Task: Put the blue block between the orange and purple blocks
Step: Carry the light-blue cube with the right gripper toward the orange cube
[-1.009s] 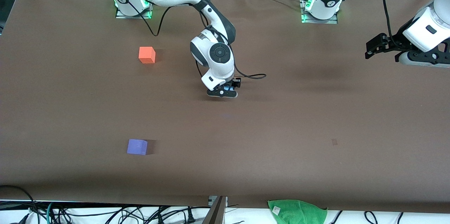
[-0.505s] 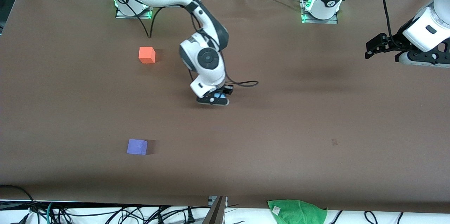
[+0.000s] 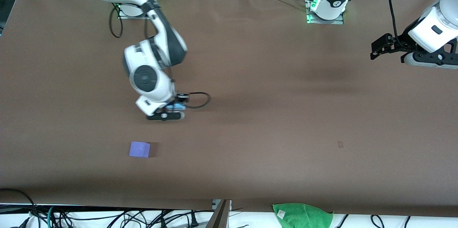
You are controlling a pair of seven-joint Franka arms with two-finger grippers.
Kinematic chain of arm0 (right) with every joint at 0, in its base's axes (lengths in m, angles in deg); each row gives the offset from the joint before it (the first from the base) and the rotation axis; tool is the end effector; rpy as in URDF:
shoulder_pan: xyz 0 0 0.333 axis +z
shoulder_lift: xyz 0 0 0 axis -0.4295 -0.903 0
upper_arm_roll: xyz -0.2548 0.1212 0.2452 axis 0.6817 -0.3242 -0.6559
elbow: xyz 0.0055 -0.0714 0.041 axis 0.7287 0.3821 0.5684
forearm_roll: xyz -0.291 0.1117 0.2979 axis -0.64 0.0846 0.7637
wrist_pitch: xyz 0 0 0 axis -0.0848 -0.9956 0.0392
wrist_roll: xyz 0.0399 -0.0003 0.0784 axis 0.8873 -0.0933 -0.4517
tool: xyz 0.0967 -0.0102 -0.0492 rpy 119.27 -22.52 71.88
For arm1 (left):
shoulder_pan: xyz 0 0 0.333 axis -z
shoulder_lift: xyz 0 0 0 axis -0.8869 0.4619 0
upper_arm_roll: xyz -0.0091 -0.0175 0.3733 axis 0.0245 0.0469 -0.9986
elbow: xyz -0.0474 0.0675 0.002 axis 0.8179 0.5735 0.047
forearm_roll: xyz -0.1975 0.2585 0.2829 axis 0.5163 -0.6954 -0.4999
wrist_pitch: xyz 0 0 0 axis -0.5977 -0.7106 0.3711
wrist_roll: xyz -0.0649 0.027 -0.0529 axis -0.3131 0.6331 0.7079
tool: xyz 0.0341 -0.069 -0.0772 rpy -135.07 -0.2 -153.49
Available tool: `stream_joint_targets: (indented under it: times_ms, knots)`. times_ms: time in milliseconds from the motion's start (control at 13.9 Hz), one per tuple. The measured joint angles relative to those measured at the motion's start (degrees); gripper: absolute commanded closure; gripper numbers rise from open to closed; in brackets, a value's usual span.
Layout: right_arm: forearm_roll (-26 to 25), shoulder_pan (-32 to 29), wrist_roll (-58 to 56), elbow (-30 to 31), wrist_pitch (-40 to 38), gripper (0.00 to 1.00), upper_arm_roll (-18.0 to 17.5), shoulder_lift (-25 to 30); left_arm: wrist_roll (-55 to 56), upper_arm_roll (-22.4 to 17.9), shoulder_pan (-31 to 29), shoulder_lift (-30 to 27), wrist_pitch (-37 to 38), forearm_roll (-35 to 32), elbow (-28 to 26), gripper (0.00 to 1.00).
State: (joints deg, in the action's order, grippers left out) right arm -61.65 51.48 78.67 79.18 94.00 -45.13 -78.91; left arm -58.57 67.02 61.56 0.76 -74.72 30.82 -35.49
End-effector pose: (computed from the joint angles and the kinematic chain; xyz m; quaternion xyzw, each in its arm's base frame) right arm 0.6689 0.2850 0.3264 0.9972 0.0374 -0.0635 0.0118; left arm 0.5773 -0.0408 0.6451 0.9991 -0.0293 -0.0247 0.0181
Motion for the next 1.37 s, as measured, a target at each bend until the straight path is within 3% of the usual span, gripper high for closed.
stream_joint_targets:
  times_ms: [288,432,1369]
  knots:
    - [2.78,-7.96,-13.56,18.05,15.40,0.49,1.74,5.56,0.00,0.02,0.00,0.00,0.04,0.00,0.00,0.00]
    - [2.83,-8.27,-13.67,22.31,19.53,0.49,2.26,5.95,0.00,0.02,0.00,0.00,0.08,0.00,0.00,0.00]
    - [3.48,-7.83,-10.37,23.60,21.52,0.45,2.02,5.02,-1.89,-0.43,-4.63,0.83,4.71,-0.04,0.01,0.00]
